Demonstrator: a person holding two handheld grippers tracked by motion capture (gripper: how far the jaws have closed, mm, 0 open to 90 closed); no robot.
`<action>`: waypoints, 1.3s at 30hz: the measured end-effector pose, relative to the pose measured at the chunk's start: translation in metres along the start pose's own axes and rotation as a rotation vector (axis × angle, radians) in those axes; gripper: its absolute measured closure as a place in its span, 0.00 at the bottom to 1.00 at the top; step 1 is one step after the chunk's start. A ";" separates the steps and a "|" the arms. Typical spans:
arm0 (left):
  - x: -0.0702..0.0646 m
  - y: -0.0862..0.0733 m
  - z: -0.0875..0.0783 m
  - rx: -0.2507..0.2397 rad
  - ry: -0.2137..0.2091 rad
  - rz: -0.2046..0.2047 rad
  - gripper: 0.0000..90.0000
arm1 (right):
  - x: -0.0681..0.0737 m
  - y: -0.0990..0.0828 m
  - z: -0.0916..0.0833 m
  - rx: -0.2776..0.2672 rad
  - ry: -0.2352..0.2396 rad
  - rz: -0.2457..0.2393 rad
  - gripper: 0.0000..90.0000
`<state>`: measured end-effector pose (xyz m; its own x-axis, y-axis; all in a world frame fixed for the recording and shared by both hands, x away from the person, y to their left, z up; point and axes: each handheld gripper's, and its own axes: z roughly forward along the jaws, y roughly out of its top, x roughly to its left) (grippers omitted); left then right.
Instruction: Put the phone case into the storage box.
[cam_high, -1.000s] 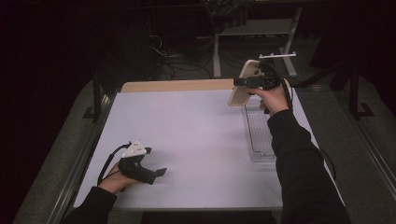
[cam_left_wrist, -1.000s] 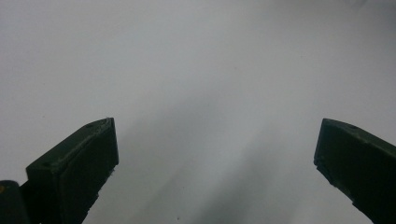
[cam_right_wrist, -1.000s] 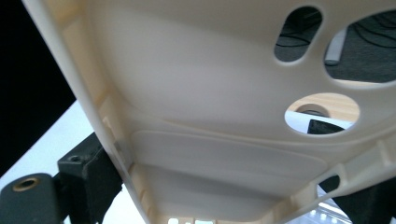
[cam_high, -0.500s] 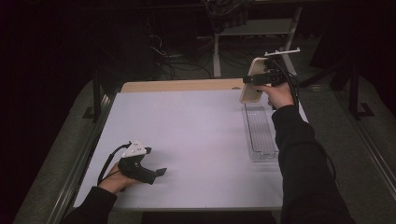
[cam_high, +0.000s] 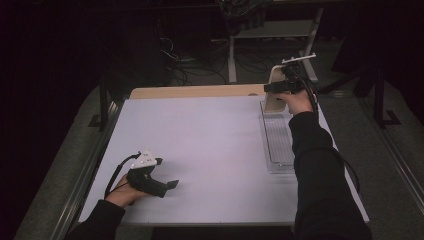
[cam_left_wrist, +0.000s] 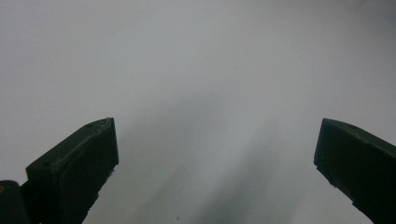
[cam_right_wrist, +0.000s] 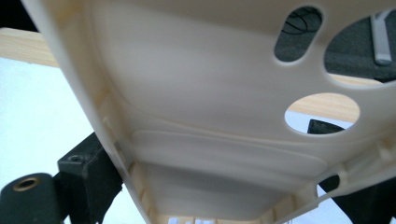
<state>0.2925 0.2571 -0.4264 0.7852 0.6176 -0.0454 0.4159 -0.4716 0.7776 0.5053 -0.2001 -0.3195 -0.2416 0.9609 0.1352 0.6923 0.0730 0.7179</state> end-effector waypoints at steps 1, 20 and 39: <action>0.000 0.000 0.000 0.000 0.000 0.002 0.00 | 0.000 0.000 0.003 0.005 -0.010 -0.005 0.09; -0.001 0.000 0.002 -0.002 -0.014 -0.011 0.00 | 0.001 -0.010 0.036 0.091 -0.106 -0.003 0.09; 0.000 0.000 0.002 0.006 -0.015 -0.009 0.00 | -0.002 -0.018 0.059 0.128 -0.163 0.012 0.08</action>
<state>0.2938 0.2554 -0.4275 0.7878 0.6128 -0.0620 0.4261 -0.4696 0.7733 0.5337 -0.1880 -0.3732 -0.1265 0.9917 0.0231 0.7775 0.0846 0.6232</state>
